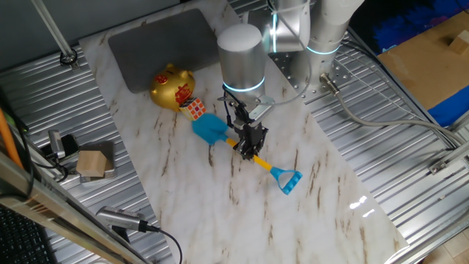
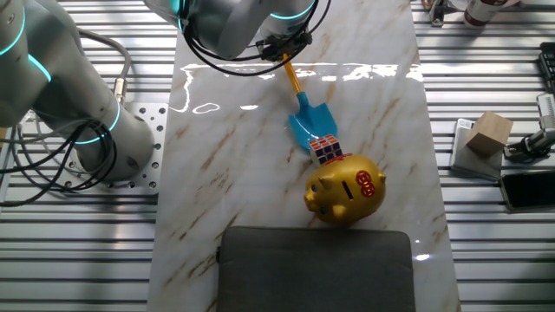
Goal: Use a shovel to scoop up an object
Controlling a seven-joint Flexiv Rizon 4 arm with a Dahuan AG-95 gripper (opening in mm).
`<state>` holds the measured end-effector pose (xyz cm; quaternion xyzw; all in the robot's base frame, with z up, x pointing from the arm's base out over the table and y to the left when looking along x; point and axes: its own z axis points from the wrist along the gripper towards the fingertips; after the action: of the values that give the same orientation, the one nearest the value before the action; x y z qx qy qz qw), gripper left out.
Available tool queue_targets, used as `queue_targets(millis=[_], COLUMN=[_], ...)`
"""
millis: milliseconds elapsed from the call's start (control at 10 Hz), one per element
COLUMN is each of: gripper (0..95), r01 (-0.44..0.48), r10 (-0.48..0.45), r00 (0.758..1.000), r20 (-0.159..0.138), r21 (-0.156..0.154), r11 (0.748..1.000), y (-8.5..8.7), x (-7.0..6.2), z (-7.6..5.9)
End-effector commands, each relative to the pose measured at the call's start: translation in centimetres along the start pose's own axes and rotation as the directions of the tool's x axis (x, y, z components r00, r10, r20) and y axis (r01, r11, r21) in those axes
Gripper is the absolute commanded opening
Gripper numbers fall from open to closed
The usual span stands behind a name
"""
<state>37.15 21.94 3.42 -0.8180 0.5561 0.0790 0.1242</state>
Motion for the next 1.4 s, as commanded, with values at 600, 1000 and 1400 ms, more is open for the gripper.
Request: queue_targets(millis=[600,1000,1400], gripper=[0.0,0.0,0.0], r01=[0.011,0.013,0.009], r10=[-0.011,-0.013,-0.010], r00=[1.000,1.000,1.000], r20=[-0.005,-0.007,-0.026], r21=[-0.003,-0.006,-0.027], r11=[1.000,1.000,1.000], y=[-0.05,-0.01,-0.01], x=[0.52,0.77,0.83], z=[-0.49,-0.45,-0.33])
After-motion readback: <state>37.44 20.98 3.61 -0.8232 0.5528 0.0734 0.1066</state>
